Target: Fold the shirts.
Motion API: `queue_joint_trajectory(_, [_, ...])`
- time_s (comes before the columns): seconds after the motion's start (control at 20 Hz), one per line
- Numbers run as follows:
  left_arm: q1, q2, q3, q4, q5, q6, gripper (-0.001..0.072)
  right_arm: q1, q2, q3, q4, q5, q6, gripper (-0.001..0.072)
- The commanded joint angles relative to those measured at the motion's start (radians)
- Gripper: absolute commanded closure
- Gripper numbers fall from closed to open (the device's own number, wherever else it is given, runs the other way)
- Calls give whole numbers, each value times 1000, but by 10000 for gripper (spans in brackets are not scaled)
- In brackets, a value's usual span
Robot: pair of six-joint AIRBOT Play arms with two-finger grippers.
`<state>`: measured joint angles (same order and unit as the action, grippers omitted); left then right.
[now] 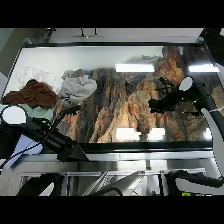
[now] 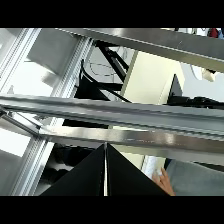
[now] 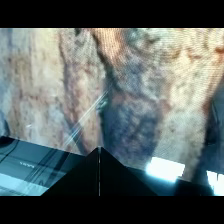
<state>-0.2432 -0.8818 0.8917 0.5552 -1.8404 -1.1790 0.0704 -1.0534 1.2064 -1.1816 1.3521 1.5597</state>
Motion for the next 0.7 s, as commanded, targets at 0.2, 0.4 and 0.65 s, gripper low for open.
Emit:
queue_joint_trajectory(0.2, [1, 1, 0, 0, 0, 0, 694, 0, -1, 0, 0, -5, 0, 698])
queue_joint_trajectory(0.4, [1, 1, 0, 0, 0, 0, 695, 0, -6, 0, 0, -23, 0, 698])
queue_joint_trajectory(0.65, [1, 1, 0, 2, 9, 12, 695, 0, -24, 0, 48, -23, -4, 698])
